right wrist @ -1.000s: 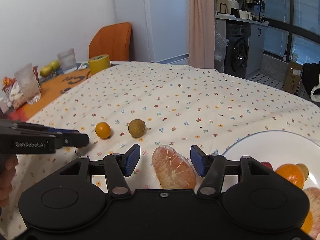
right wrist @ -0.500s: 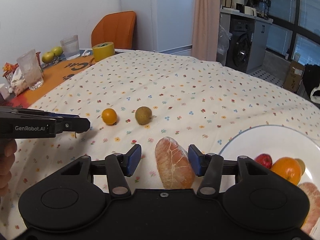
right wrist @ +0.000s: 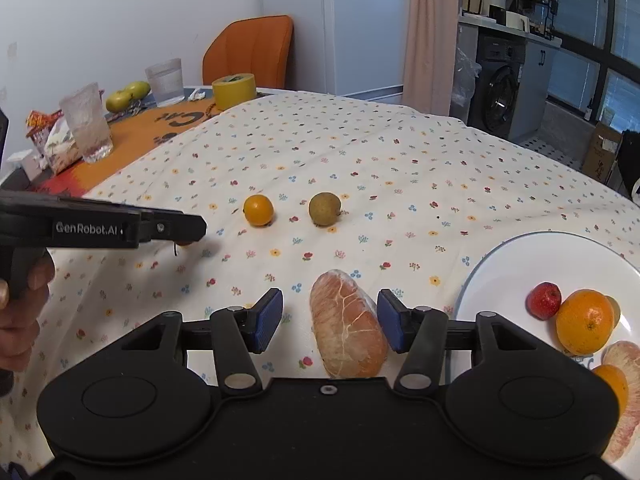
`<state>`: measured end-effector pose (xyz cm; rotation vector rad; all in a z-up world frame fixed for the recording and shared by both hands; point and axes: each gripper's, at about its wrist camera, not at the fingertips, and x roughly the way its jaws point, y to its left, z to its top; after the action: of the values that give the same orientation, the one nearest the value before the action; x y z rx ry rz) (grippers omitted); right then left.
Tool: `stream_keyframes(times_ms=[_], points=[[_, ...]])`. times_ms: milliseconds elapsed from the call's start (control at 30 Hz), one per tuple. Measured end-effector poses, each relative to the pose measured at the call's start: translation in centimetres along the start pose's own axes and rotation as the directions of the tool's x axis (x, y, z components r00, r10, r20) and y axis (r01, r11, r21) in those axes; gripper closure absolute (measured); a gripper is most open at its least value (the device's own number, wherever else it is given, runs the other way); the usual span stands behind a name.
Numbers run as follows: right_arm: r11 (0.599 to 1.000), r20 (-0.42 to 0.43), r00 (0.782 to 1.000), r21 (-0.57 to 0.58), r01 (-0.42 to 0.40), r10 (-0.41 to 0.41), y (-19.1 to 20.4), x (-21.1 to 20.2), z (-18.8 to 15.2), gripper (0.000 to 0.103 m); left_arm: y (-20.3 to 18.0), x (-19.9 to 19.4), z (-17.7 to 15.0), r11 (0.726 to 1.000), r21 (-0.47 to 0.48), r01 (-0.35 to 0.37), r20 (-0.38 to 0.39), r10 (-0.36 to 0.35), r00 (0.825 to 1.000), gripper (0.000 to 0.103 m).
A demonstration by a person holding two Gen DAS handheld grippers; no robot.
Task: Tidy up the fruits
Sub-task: 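Close the right gripper on the pomelo segment while the left gripper grasps the red plum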
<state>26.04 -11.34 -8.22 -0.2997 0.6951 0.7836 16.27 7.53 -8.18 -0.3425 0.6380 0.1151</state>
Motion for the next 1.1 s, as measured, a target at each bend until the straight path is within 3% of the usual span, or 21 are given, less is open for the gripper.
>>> stream_keyframes(times_ms=[633,700,833,1100], points=[[0.996,-0.022,0.996,-0.042,0.085,-0.086,1.3,0.6,-1.1,0.050,0.2,-1.3,-0.8,1.000,-0.010,0.015,0.009,-0.015,1.000,0.080],[0.995,-0.016,0.996,-0.038,0.088,-0.089,1.4,0.8,-1.1,0.052,0.4,-1.6,-0.8,1.000,-0.010,0.013,0.012,-0.012,1.000,0.080],[0.994,-0.002,0.995,-0.029,0.104,-0.104,1.3,0.5,-1.3,0.067,0.7,-2.3,-0.7,1.000,-0.014,0.007,0.023,-0.007,1.000,0.080],[0.997,0.015,0.997,-0.008,0.077,-0.077,1.2,-0.6,-1.9,0.069,0.2,-2.8,-0.9,1.000,-0.008,0.014,0.030,-0.014,0.999,0.080]])
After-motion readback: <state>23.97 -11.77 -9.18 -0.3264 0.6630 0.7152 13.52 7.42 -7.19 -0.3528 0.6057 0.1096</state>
